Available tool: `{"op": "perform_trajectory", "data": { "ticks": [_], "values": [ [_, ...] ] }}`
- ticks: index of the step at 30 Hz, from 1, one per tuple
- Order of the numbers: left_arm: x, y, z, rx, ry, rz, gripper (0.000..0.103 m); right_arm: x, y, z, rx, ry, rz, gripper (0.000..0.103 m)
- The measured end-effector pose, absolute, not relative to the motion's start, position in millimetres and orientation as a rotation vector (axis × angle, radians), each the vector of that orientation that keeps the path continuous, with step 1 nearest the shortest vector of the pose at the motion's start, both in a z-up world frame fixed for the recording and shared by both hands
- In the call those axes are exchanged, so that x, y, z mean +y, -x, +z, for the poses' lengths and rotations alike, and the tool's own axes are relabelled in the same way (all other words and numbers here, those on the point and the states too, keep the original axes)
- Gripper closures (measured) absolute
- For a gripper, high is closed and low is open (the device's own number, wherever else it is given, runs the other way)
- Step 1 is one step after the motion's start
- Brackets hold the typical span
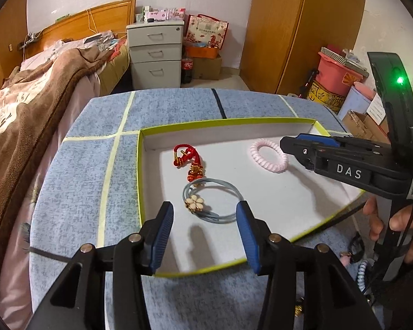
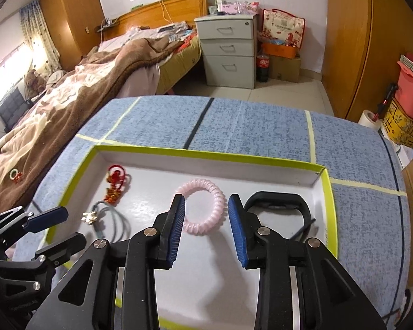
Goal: Organize jewelry
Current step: 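Open both tools to release the hair ties inside the box, then withdraw both tools from the box back toward the remaining jewelry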
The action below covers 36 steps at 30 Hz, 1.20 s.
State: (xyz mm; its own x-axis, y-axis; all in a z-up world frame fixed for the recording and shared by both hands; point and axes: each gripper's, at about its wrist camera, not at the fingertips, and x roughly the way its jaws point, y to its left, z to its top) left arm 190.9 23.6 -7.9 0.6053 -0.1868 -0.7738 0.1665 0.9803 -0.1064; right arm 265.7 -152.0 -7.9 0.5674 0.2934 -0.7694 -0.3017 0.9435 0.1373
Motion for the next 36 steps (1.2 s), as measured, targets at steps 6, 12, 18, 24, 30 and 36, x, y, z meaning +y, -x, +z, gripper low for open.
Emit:
{"op": "perform_trajectory", "data": {
  "ticks": [6, 12, 18, 24, 30, 36],
  "values": [
    [23, -168, 7, 0.864, 0.039, -0.202, 0.053, -155, -238, 9, 0.860, -0.011, 0.352, 0.069],
    [23, -142, 18, 0.836, 0.059, -0.208, 0.050, -159, -208, 22, 0.827, -0.015, 0.357, 0.069],
    [27, -118, 23, 0.808, 0.090, -0.225, 0.049, -177, -170, 24, 0.803, -0.042, 0.335, 0.069],
    [26, -97, 12, 0.815, 0.106, -0.240, 0.049, -204, -128, 9, 0.817, -0.058, 0.296, 0.069],
    [21, -81, -1, 0.823, 0.077, -0.239, 0.049, -226, -101, -8, 0.857, -0.048, 0.233, 0.069],
    [17, -75, -14, 0.854, 0.094, -0.258, 0.049, -235, -89, -32, 0.923, -0.013, 0.215, 0.069]
  ]
}}
